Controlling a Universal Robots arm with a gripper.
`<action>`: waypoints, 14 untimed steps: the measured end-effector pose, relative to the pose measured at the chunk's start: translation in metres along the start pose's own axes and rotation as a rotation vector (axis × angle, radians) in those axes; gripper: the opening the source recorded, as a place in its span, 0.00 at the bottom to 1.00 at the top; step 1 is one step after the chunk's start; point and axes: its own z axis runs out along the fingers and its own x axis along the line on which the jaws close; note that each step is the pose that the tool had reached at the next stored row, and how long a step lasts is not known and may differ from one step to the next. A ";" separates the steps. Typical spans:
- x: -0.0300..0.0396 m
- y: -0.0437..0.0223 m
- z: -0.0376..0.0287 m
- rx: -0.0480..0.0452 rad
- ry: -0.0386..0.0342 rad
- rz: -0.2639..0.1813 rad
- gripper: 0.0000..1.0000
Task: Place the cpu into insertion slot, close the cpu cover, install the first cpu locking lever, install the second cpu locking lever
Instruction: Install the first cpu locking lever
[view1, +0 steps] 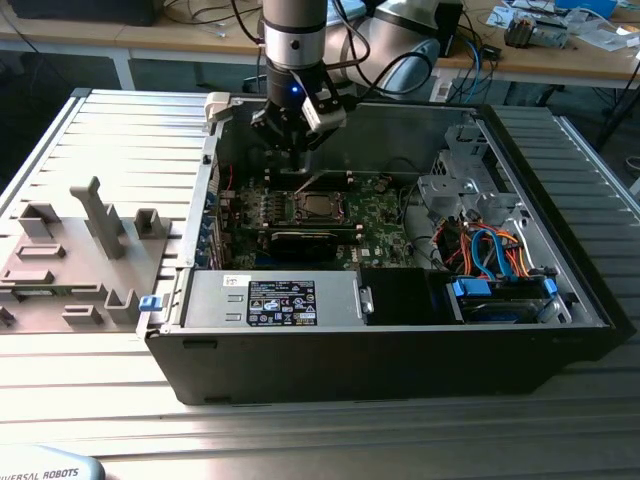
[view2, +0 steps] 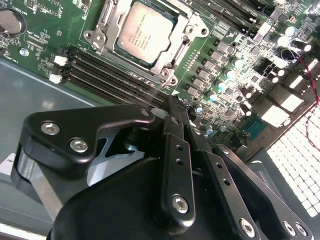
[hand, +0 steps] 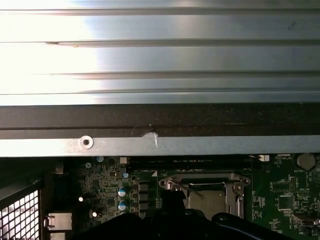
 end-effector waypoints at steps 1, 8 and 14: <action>-0.0010 0.0000 0.0001 0.0000 0.0001 0.000 0.11; -0.0074 0.0001 0.0006 -0.0001 0.0005 0.000 0.11; -0.0077 0.0001 0.0007 0.0000 0.0006 0.000 0.11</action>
